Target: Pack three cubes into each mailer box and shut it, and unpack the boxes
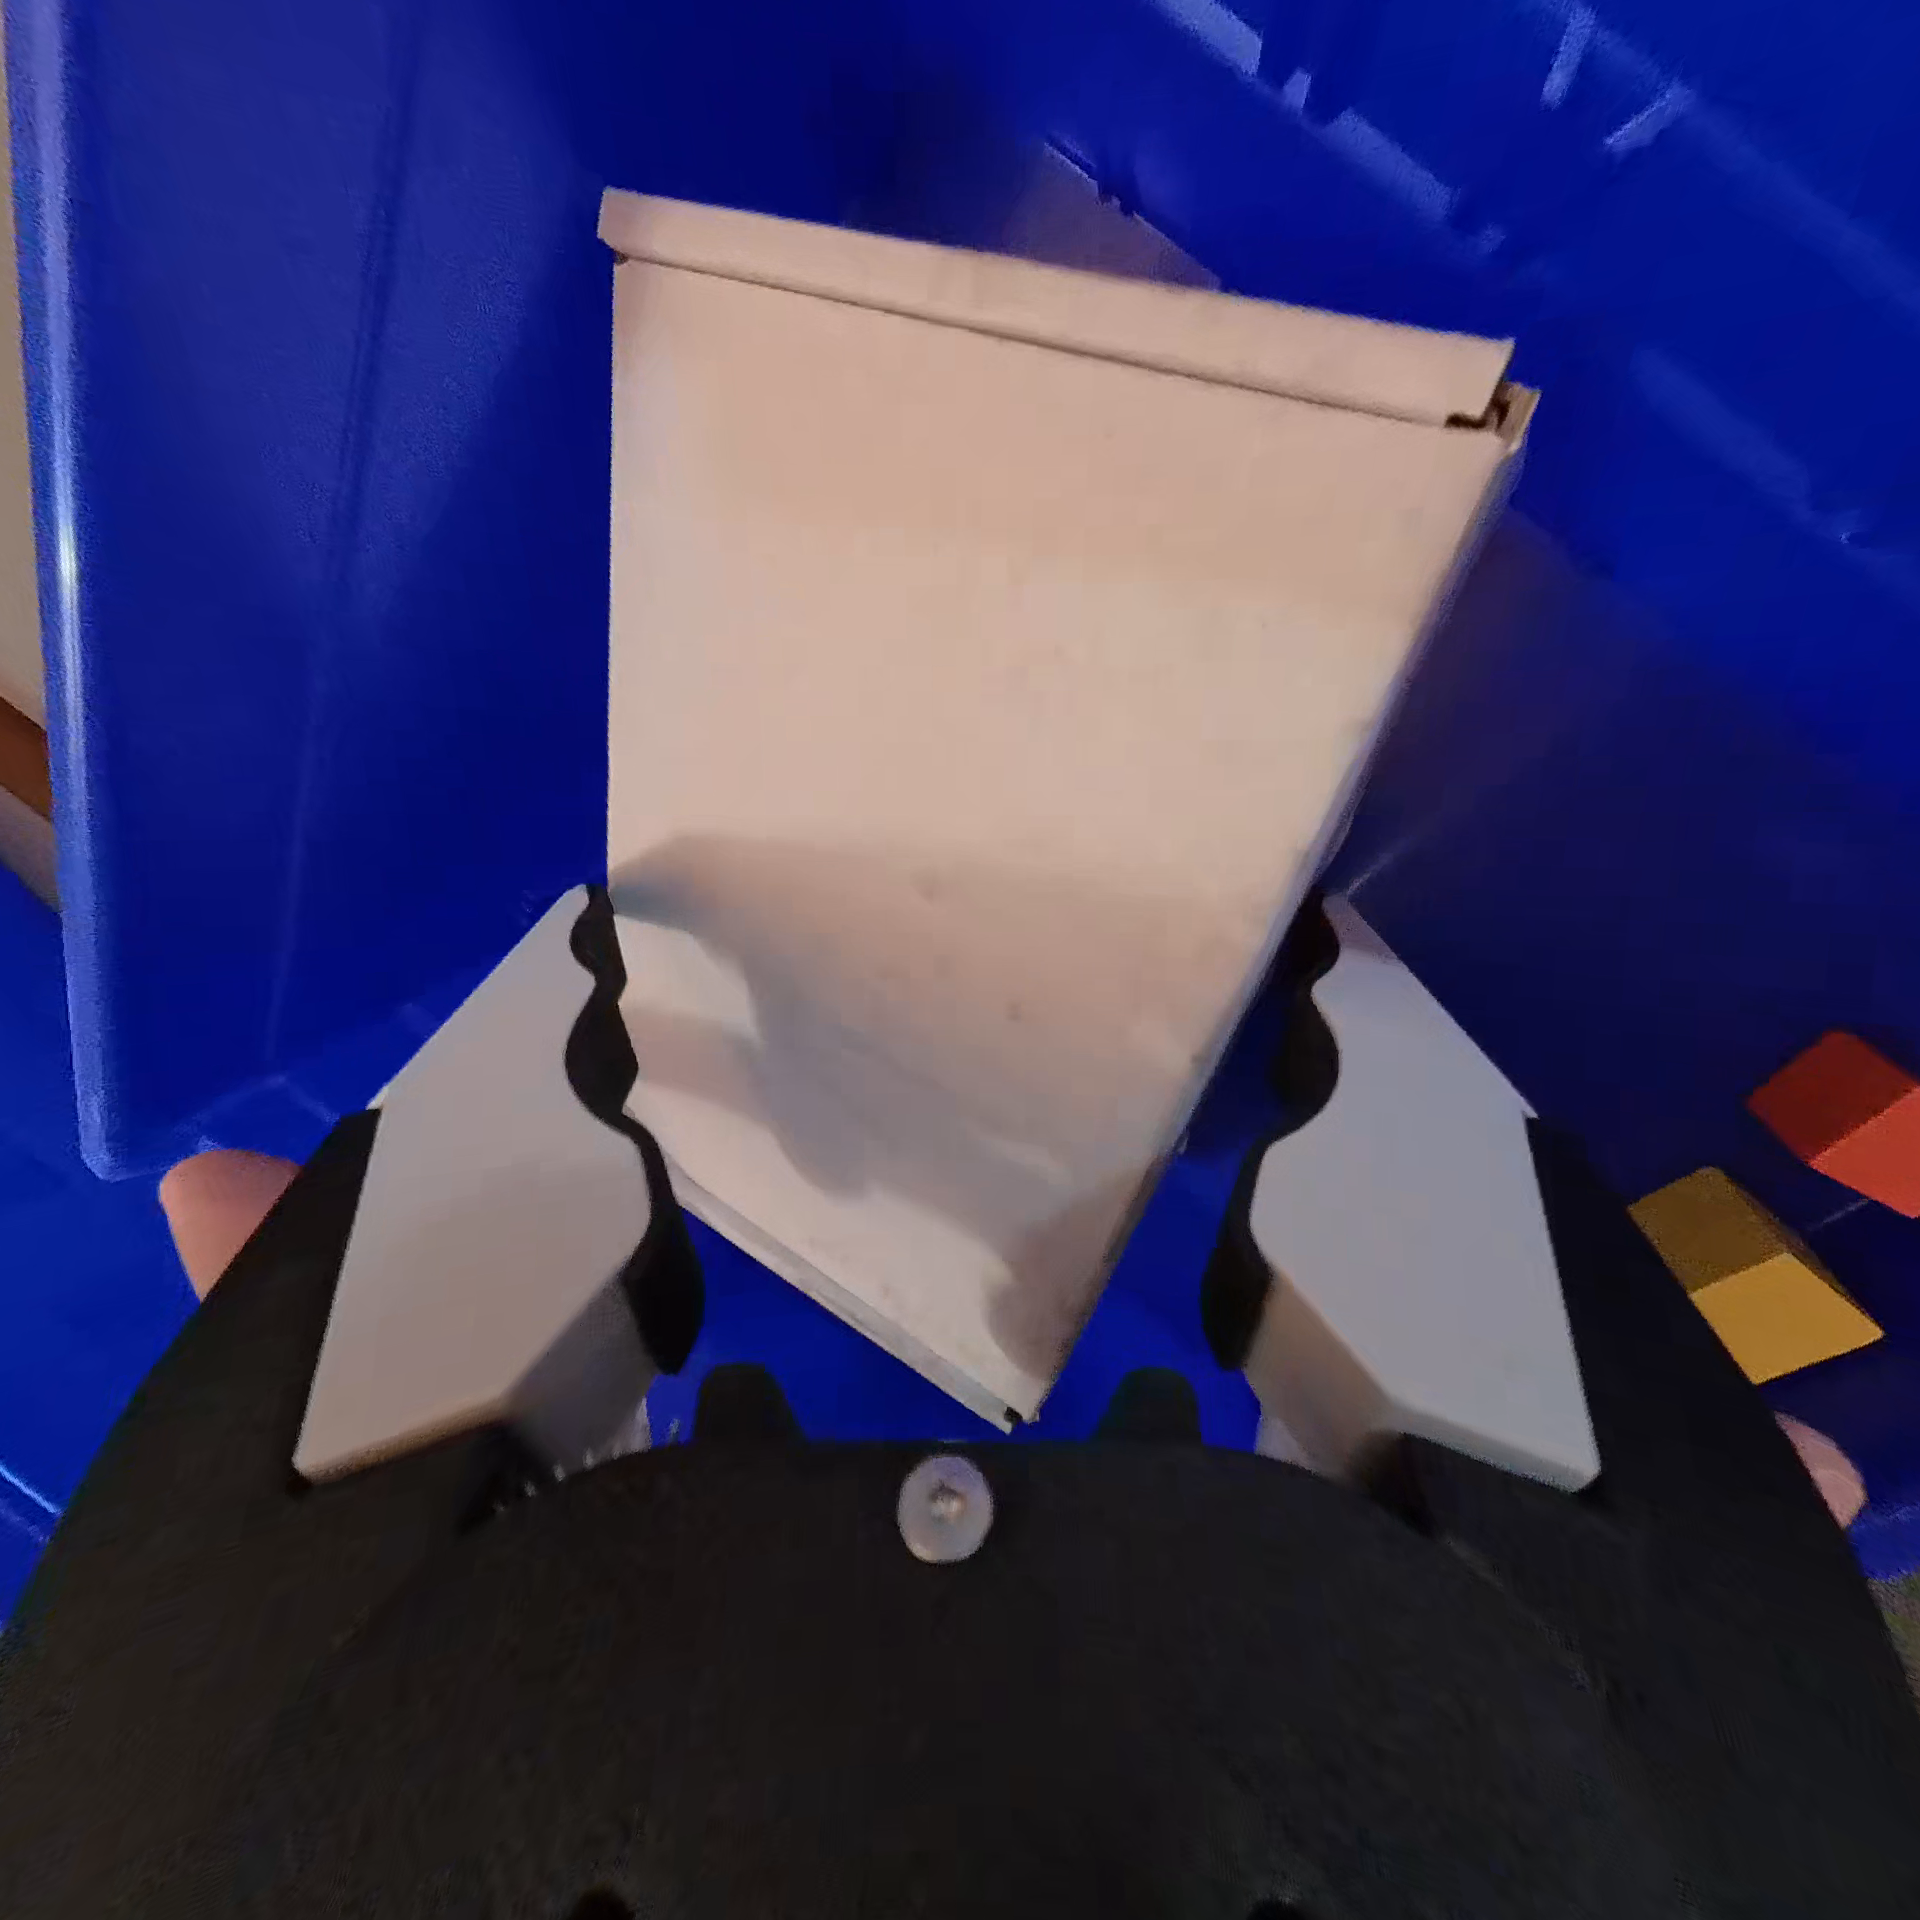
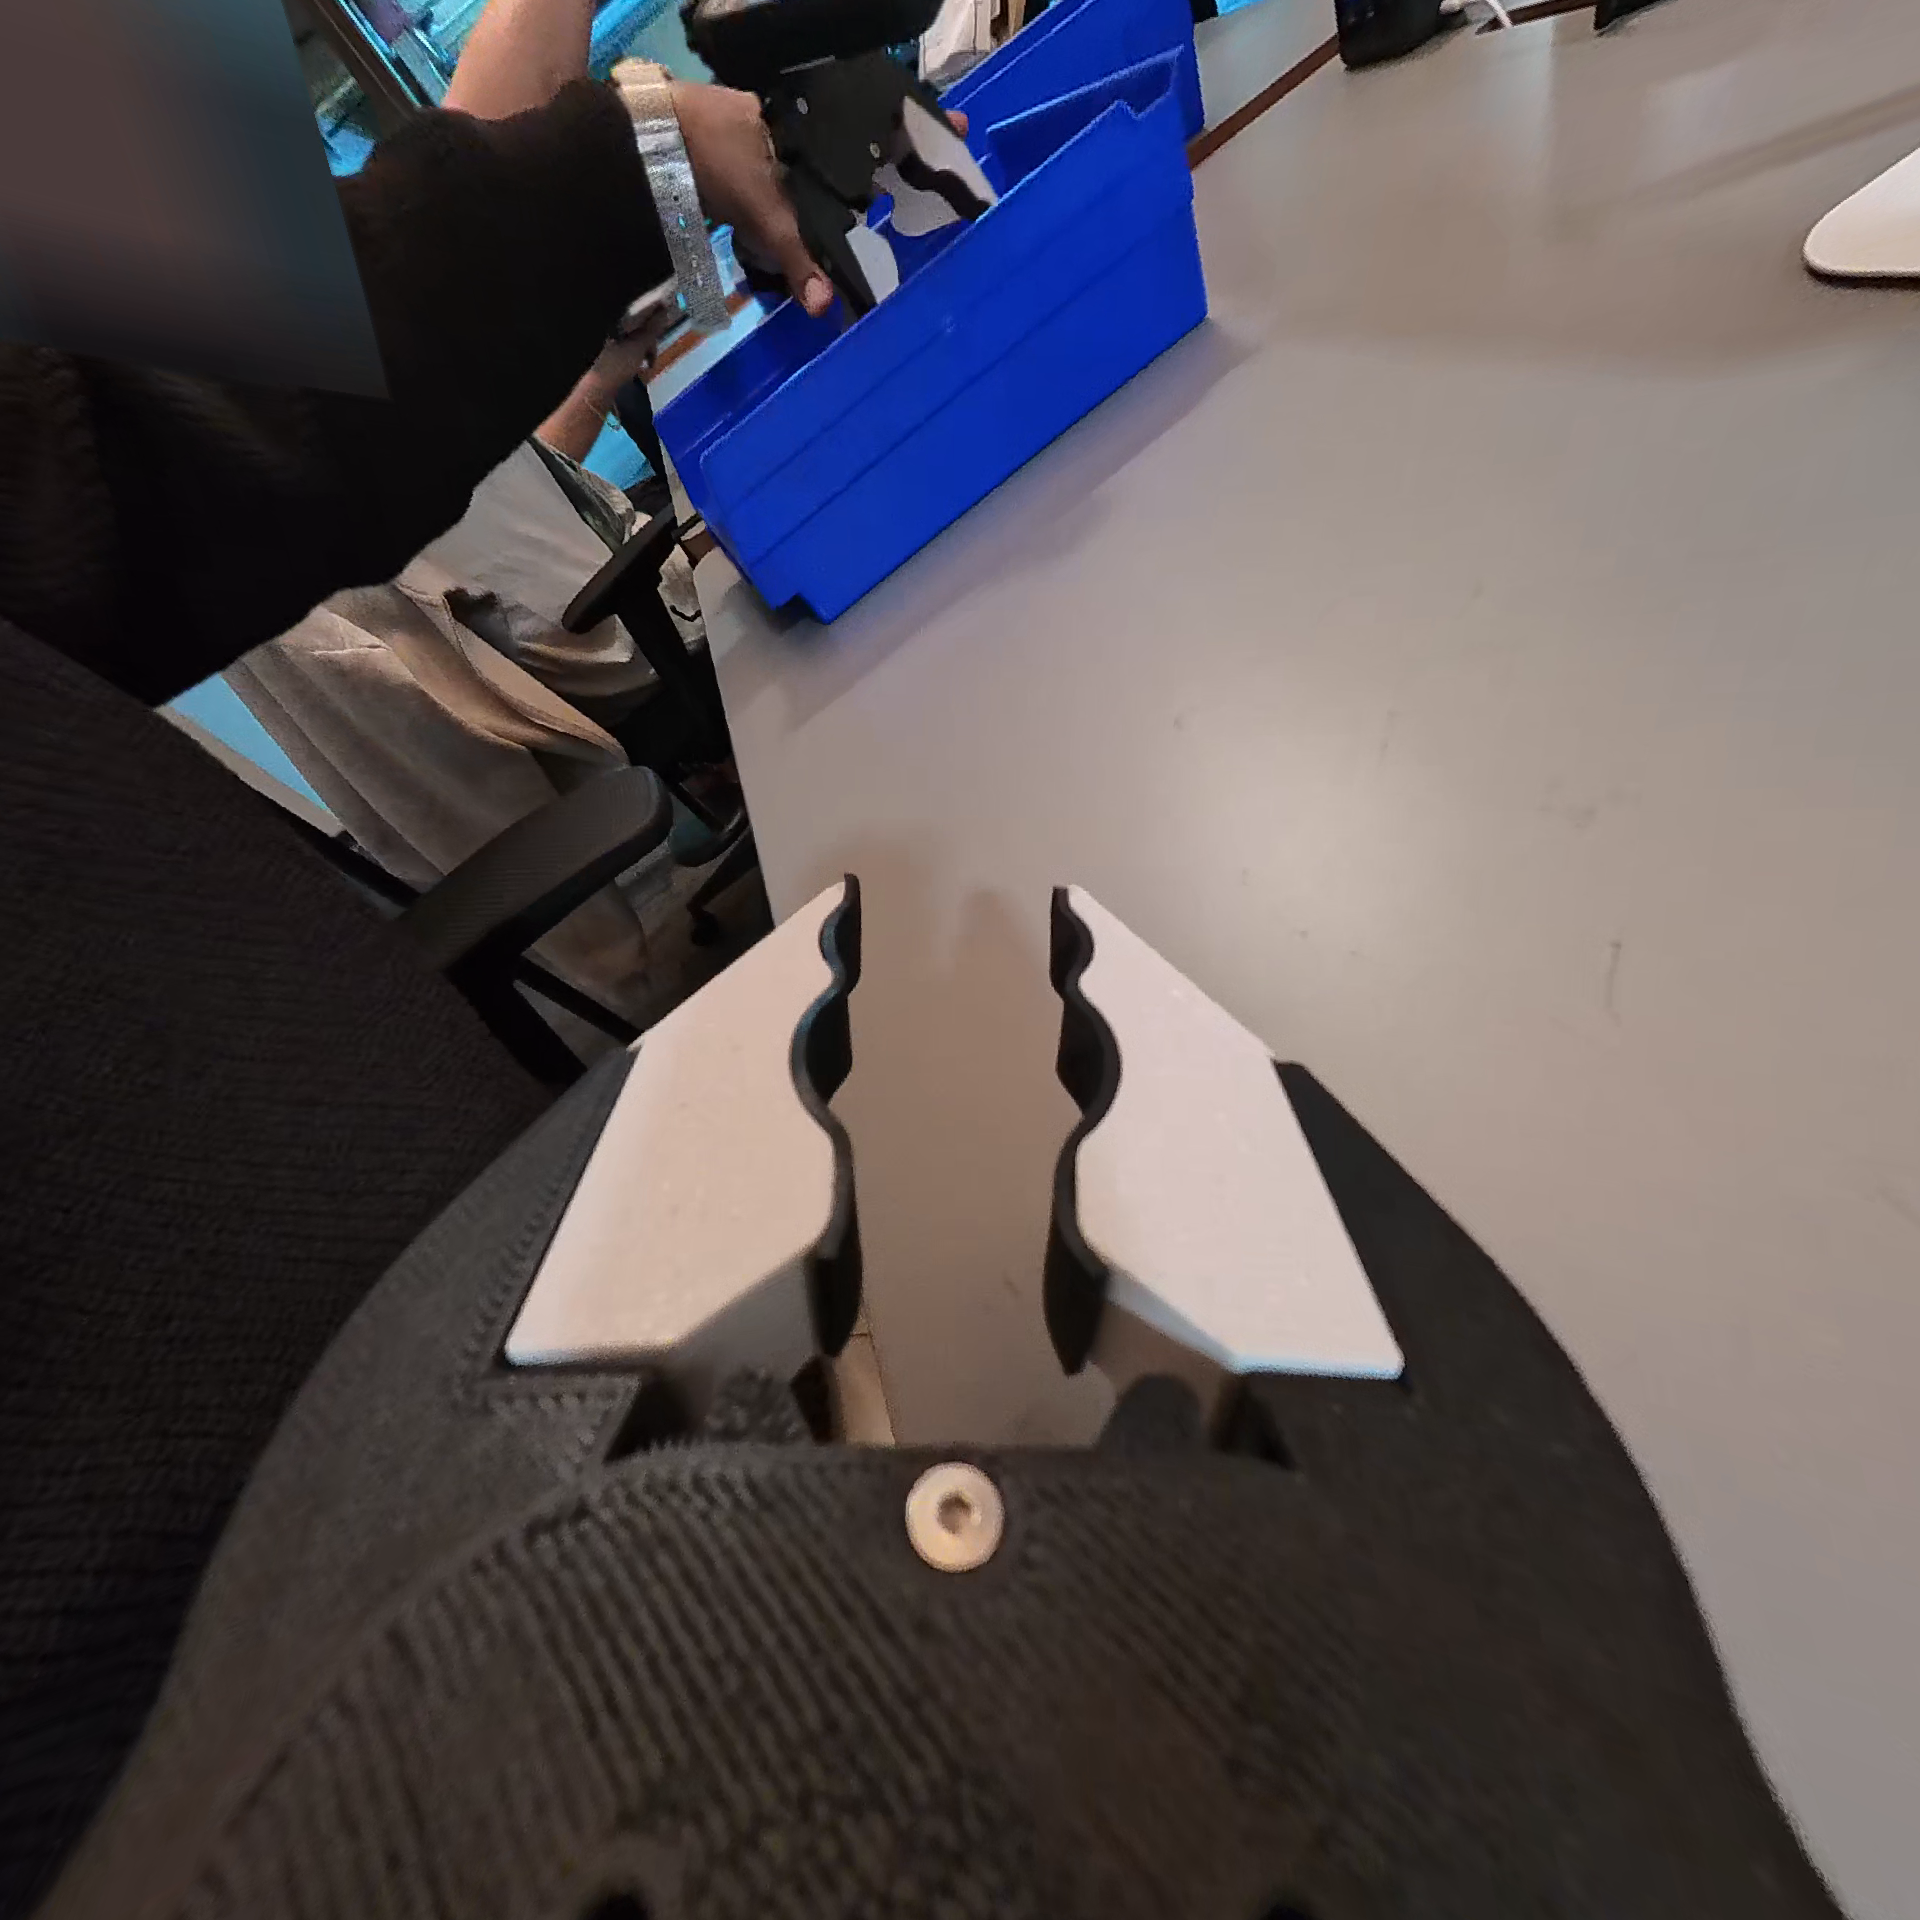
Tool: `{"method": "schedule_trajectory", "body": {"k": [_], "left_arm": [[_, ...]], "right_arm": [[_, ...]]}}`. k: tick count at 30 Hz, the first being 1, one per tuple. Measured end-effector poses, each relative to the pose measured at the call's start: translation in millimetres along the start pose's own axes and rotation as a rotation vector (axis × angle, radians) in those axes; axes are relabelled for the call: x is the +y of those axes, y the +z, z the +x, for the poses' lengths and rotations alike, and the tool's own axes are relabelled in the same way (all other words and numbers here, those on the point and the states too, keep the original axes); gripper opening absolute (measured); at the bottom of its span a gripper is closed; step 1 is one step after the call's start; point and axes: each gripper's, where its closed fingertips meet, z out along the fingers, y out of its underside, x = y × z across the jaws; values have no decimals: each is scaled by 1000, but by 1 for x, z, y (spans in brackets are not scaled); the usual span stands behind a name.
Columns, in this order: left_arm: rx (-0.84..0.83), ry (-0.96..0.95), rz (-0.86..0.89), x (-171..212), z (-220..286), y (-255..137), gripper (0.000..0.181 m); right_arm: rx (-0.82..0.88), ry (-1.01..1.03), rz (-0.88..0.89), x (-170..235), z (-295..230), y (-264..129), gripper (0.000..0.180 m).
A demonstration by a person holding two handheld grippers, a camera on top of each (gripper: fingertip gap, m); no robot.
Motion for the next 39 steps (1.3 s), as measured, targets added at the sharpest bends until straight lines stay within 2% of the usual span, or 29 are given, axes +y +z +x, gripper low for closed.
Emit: {"method": "schedule_trajectory", "body": {"k": [7,9,15,21,24,32,39], "left_arm": [[-115,75,-36,4,-10,11,132],[-116,107,-7,4,-12,9,126],[11,39,0,3,-5,-5,115],[83,-8,92,-5,2,-38,78],[47,-9,148,-5,-3,-47,71],[-113,56,216,-4,-14,-65,65],[-205,76,307,-16,-14,-133,64]], "right_arm": [[-26,21,-7,3,3,3,36],[-29,21,-8,4,2,2,36],[-15,6,3,2,2,-2,36],[-19,14,9,1,3,-3,36],[-24,17,5,2,2,-1,36],[-17,18,19,-1,2,-2,35],[-25,8,21,-3,-1,-2,35]]}}
